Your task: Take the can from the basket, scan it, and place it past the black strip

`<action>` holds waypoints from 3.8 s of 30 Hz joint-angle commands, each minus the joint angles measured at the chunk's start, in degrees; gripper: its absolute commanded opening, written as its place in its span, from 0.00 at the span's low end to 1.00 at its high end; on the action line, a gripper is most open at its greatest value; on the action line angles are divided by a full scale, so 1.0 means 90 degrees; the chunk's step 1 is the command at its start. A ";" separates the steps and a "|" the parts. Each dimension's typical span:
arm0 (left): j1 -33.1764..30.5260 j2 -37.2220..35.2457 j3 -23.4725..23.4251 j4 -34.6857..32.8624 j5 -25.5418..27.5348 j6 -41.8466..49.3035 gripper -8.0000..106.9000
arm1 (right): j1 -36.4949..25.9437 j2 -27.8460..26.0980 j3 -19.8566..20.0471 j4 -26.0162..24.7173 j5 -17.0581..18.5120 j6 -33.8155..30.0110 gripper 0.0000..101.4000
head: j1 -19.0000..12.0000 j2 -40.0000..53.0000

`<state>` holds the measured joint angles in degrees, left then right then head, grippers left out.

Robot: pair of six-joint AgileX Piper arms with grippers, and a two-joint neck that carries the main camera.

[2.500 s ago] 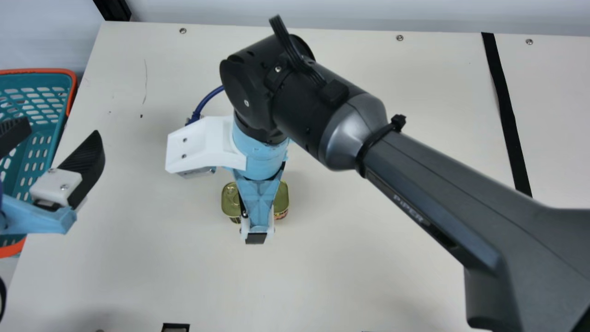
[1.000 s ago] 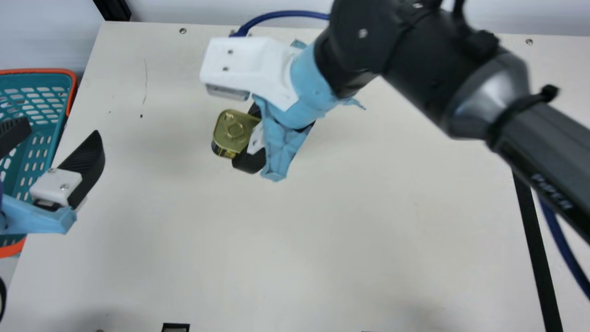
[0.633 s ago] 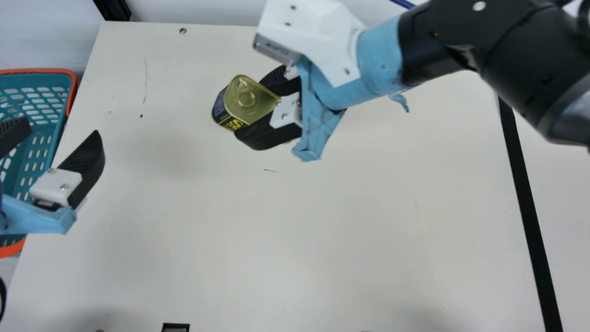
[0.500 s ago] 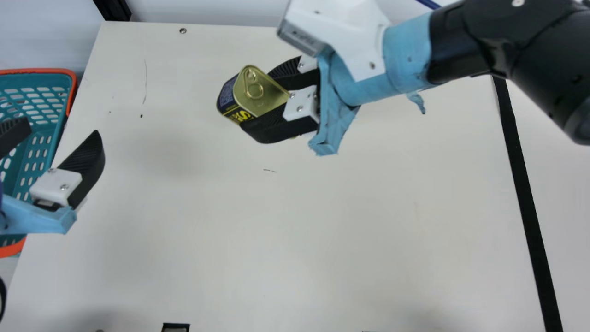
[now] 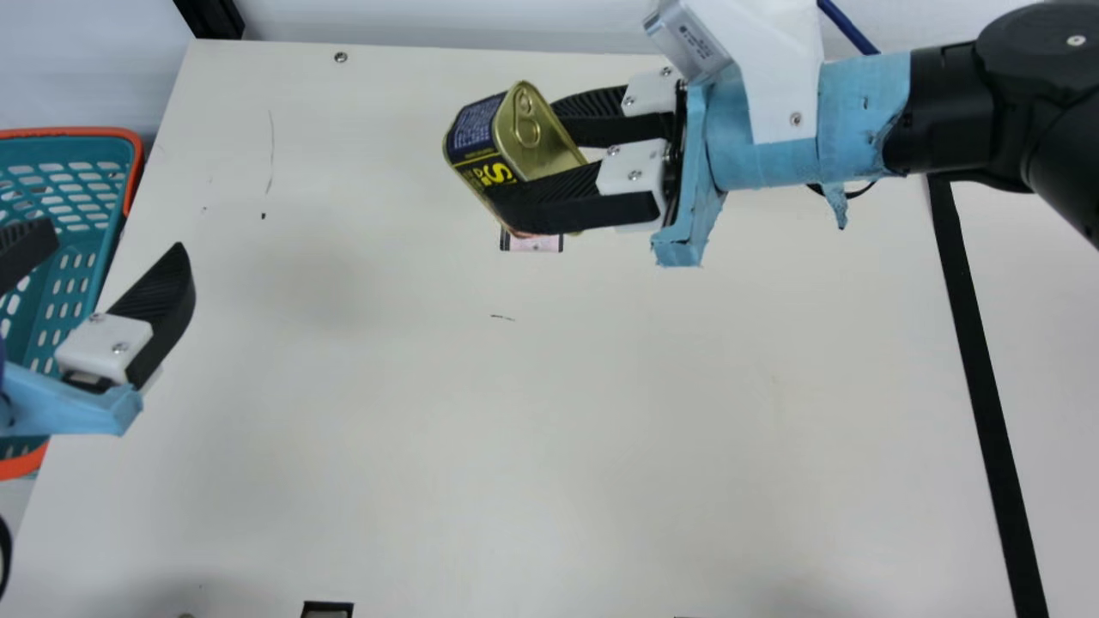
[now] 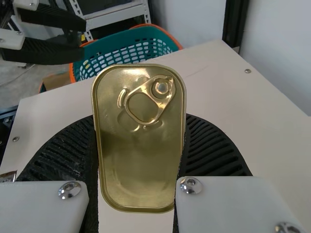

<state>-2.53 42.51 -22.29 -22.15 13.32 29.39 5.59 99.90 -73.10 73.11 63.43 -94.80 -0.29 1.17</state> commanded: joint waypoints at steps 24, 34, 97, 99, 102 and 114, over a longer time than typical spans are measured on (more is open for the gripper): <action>0.0000 0.0000 0.0000 0.0000 0.0000 0.0000 0.85 | 0.0357 0.1290 -0.0517 0.0914 -0.0852 -0.0859 0.00 | -0.0007 -0.0025; 0.0000 0.0000 0.0000 0.0000 0.0000 0.0000 0.85 | 0.0399 0.1526 -0.0850 0.0969 -0.0837 -0.0799 0.00 | -0.0007 -0.0025; 0.0000 0.0000 0.0000 0.0000 0.0000 0.0000 0.85 | -0.2661 -0.2129 0.0830 -0.4137 -0.2216 0.2947 0.00 | -0.0351 -0.2535; 0.0000 0.0000 0.0000 0.0000 0.0000 0.0000 0.85 | -0.2871 -0.2170 0.0871 -0.4280 -0.2176 0.2939 0.00 | -0.0351 -0.2535; 0.0000 0.0000 0.0000 0.0000 0.0000 0.0000 0.85 | -0.3189 -0.2212 0.0946 -0.4541 -0.2091 0.2970 0.00 | -0.0351 -0.2535; 0.0000 0.0000 0.0000 0.0000 0.0000 0.0000 0.85 | -0.4527 -0.2190 0.1213 -0.5060 -0.1609 0.2780 0.00 | -0.0351 -0.2535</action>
<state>-2.53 42.51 -22.29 -22.15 13.32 29.39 -33.31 79.99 -62.29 27.60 48.56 -69.29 -1.76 -20.82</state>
